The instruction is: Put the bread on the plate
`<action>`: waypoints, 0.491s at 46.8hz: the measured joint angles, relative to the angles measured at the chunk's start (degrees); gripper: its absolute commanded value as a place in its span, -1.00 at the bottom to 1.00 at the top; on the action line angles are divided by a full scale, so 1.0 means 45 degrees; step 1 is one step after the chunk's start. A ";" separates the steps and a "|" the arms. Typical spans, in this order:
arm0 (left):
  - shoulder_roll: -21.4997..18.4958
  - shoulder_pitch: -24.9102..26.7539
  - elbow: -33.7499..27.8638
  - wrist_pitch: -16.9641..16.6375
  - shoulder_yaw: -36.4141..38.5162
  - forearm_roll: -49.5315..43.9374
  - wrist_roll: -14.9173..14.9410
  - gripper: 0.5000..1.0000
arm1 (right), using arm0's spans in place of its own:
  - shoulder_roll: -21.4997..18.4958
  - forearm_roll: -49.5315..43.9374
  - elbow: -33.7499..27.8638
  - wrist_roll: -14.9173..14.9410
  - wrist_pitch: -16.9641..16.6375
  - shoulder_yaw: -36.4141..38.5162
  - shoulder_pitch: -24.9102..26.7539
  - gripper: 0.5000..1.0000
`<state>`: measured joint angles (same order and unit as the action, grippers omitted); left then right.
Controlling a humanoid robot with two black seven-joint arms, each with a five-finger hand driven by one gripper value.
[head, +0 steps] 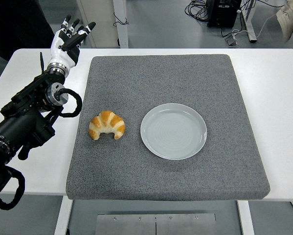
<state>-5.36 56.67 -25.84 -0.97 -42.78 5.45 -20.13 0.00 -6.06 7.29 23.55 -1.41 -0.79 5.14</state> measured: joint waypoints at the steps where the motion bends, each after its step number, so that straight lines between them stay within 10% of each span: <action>1: 0.0000 0.0000 0.0000 0.0000 0.0000 0.0000 0.0000 0.88 | 0.0000 0.0000 0.0000 0.0000 0.0000 0.0000 0.0002 1.00; 23: -0.0001 -0.0034 -0.0001 0.0066 0.0071 0.0052 0.0004 0.88 | 0.0000 0.0000 0.0000 0.0000 0.0001 0.0000 0.0004 1.00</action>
<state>-5.36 56.52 -25.84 -0.67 -42.46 5.68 -20.11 0.00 -6.06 7.29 23.55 -1.41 -0.79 5.16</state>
